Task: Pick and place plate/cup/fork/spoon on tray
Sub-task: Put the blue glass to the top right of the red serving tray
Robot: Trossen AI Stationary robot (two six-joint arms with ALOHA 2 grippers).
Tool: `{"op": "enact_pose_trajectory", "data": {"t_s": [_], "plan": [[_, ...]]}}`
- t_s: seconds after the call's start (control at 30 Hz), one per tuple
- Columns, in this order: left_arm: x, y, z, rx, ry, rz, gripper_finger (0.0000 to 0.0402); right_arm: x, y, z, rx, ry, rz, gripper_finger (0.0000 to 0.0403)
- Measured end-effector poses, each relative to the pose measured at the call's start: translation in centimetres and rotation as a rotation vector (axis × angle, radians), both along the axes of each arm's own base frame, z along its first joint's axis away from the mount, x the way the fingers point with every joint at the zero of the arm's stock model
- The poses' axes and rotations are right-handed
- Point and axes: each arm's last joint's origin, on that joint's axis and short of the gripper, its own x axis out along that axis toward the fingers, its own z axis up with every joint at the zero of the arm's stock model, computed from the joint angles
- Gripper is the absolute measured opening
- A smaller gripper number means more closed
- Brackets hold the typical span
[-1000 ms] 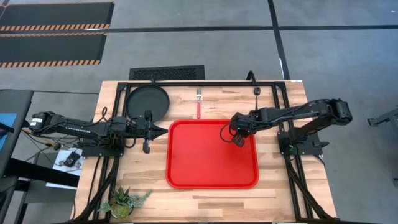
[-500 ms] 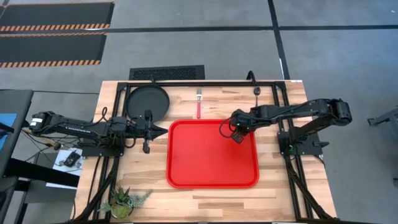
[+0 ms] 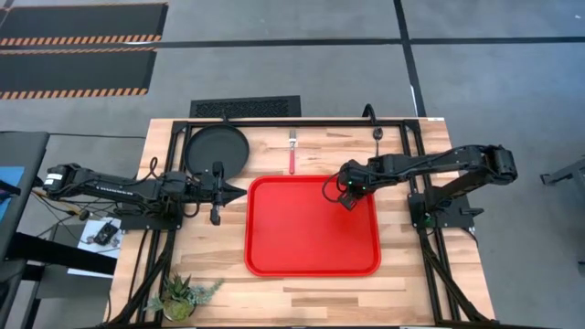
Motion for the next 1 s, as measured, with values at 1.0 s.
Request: {"op": "enact_pose_trajectory", "data": {"t_s": [1.0], "plan": [[0.0, 0.0, 0.0, 0.009, 0.001, -0.002, 0.0000, 1.6, -0.2, 4.6, -0.068, -0.102, 0.089, 0.0181]]}}
